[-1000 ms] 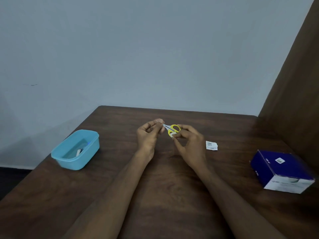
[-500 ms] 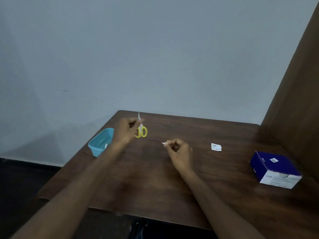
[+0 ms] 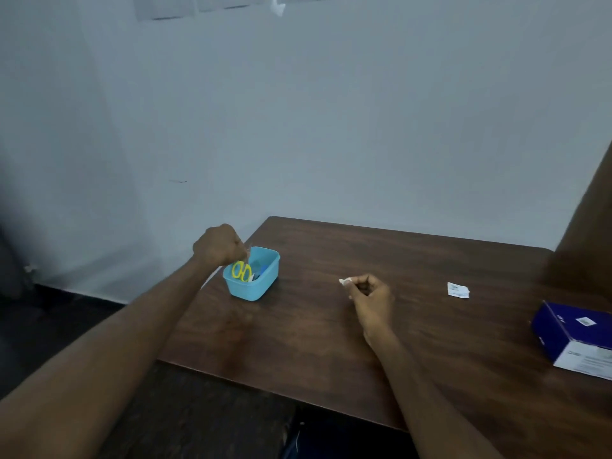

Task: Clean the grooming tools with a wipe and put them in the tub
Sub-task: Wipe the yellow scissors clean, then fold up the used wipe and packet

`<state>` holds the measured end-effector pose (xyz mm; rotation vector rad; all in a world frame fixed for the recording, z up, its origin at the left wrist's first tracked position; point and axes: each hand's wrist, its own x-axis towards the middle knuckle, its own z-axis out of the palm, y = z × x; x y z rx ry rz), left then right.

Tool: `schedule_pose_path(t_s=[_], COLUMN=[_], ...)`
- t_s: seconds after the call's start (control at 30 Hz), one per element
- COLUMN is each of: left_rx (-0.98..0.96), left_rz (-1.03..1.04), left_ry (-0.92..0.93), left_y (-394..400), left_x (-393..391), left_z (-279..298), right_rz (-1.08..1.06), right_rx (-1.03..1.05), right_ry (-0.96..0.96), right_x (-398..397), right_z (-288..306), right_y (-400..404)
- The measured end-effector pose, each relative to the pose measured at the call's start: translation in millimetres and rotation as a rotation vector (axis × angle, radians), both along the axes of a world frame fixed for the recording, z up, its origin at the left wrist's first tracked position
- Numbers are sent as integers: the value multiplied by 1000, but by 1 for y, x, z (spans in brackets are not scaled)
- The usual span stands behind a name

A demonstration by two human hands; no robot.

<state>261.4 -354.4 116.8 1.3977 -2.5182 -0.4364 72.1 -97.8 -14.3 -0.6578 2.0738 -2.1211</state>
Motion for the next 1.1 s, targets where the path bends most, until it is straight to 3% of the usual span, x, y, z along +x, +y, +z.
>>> schedule_pose_path(t_s=[0.3, 0.67, 0.83, 0.93, 1.1], left_rx=[-4, -145, -371, -354, -286], left_rz=[-86, -55, -84, -214, -418], left_ry=[-325, -371, -205, -22, 71], left_y=[20, 24, 46, 79, 140], left_x=[-28, -30, -37, -52, -80], left_z=[-2, -15, -5, -3, -25], right_rz=[39, 70, 64, 78, 90], right_rx=[11, -17, -45, -114, -254], right_ry=[19, 12, -20, -97, -198], right_x=[-1, -1, 2, 3, -2], right_z=[-1, -1, 2, 7, 13], right_y=[2, 4, 4, 4, 19])
